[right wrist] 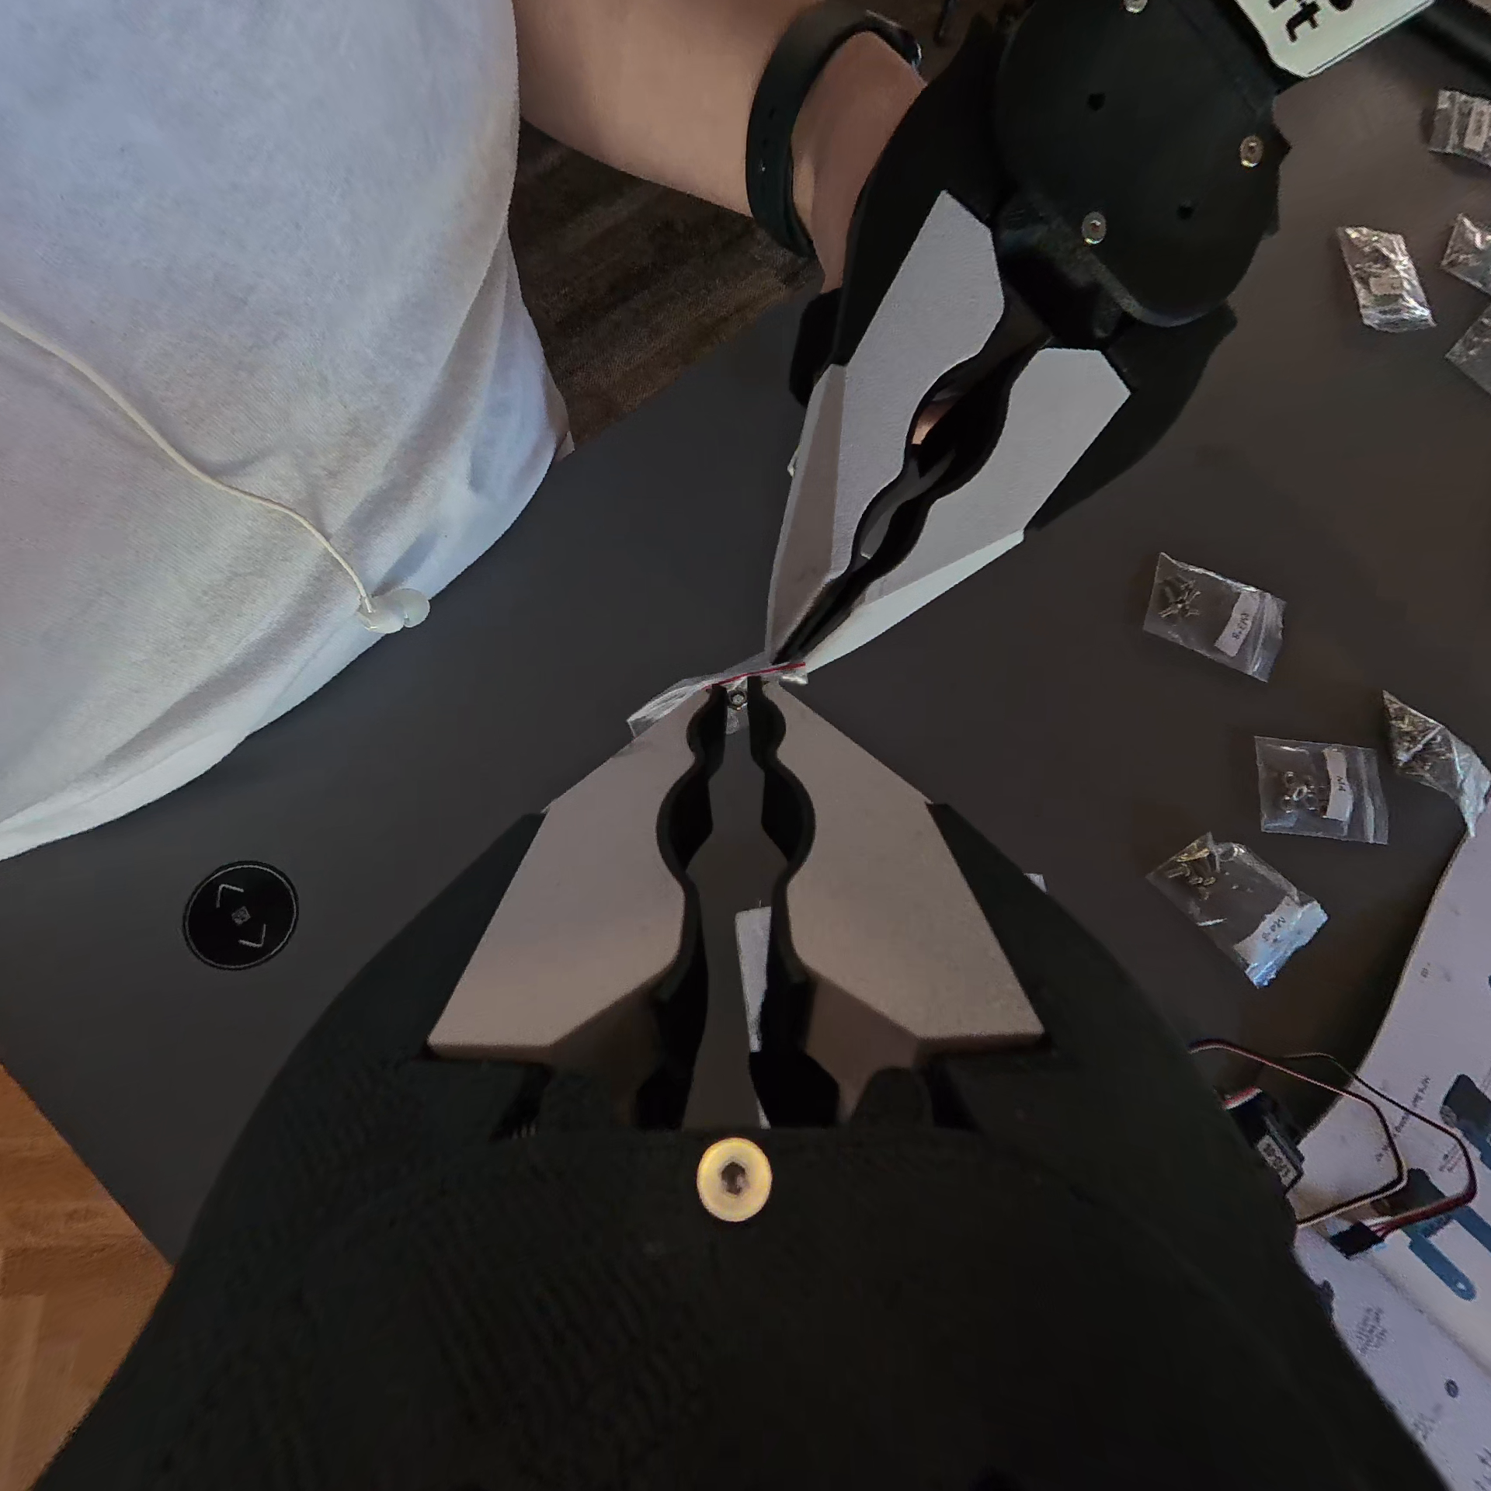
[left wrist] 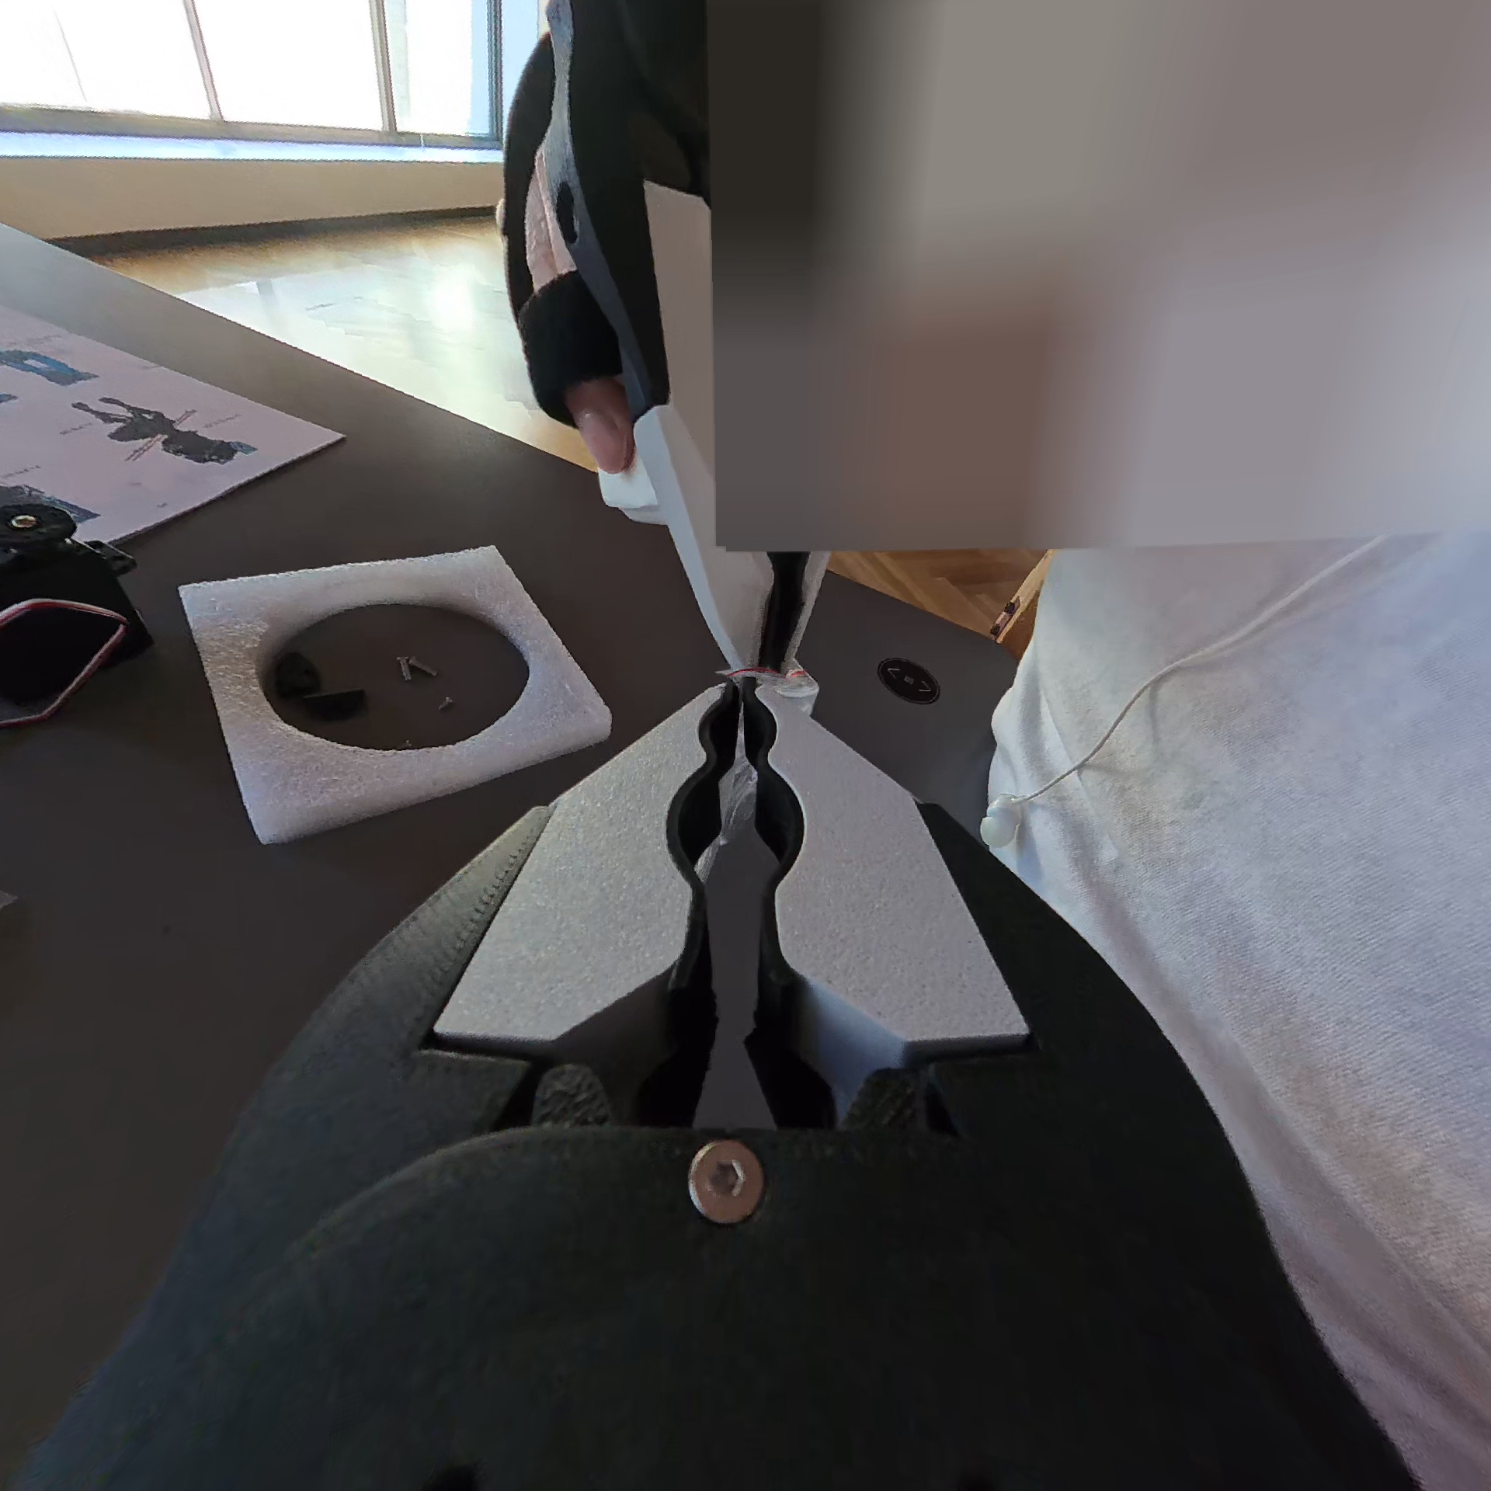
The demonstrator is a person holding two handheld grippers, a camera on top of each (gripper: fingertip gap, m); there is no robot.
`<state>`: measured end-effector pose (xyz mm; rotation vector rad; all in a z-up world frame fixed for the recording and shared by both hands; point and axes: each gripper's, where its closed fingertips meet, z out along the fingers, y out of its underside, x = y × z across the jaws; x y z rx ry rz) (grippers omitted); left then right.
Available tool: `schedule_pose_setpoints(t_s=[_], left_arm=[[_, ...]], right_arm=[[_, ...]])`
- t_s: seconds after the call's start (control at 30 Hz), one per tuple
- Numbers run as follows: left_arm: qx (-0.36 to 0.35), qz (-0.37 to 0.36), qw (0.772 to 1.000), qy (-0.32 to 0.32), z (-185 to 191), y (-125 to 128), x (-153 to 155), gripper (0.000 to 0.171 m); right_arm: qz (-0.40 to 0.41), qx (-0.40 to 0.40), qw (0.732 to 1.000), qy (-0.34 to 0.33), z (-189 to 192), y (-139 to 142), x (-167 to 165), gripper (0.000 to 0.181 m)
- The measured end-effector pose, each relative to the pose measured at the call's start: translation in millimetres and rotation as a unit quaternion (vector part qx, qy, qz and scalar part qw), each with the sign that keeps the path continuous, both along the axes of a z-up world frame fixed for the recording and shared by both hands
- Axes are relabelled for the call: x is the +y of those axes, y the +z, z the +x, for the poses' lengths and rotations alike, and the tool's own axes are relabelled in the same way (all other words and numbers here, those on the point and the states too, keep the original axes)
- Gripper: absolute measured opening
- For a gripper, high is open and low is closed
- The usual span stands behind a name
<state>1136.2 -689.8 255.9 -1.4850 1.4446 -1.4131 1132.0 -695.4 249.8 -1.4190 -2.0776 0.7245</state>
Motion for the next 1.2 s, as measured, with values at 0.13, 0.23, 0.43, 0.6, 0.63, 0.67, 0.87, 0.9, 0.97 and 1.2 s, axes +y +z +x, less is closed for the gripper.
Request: schedule_pose_setpoints(t_s=[0.13, 0.23, 0.43, 0.6, 0.63, 0.67, 0.87, 0.9, 0.97, 1.2], left_arm=[[0.011, -0.008, 1.000, 0.001, 2, -3, 1, 0.000], [0.018, -0.012, 1.000, -0.001, 4, -5, 1, 0.000], [0.026, -0.010, 1.000, -0.006, 9, -10, -2, 0.000], [0.014, -0.001, 1.000, 0.000, 10, -6, -1, 0.000], [0.015, -0.001, 1.000, 0.001, 9, -6, -2, 0.000], [0.017, -0.001, 1.000, 0.002, 9, -7, -1, 0.000], [0.019, 0.004, 0.999, 0.040, -3, -6, 9, 0.000], [0.016, 0.013, 0.998, 0.052, -6, -6, 11, 0.000], [0.015, 0.041, 0.996, 0.081, -14, -5, 17, 0.000], [0.022, 0.129, 0.970, 0.207, -50, -2, 40, 0.000]], right_arm=[[-0.006, 0.006, 1.000, -0.005, 0, -1, -1, 0.004], [-0.023, 0.023, 0.999, -0.008, -1, 2, -3, 0.004], [-0.044, 0.007, 0.999, -0.027, 4, -14, 1, 0.004], [-0.066, 0.023, 0.997, -0.035, 7, -16, 2, 0.004], [-0.069, 0.028, 0.997, -0.036, 7, -15, 2, 0.004], [-0.070, 0.032, 0.996, -0.042, 7, -14, 4, 0.004], [-0.059, 0.068, 0.991, -0.097, 8, -9, 15, 0.004], [-0.056, 0.076, 0.989, -0.112, 7, -9, 17, 0.004], [-0.056, 0.094, 0.985, -0.136, 4, -6, 17, 0.004], [-0.083, 0.155, 0.957, -0.230, -18, -3, 15, 0.004]])
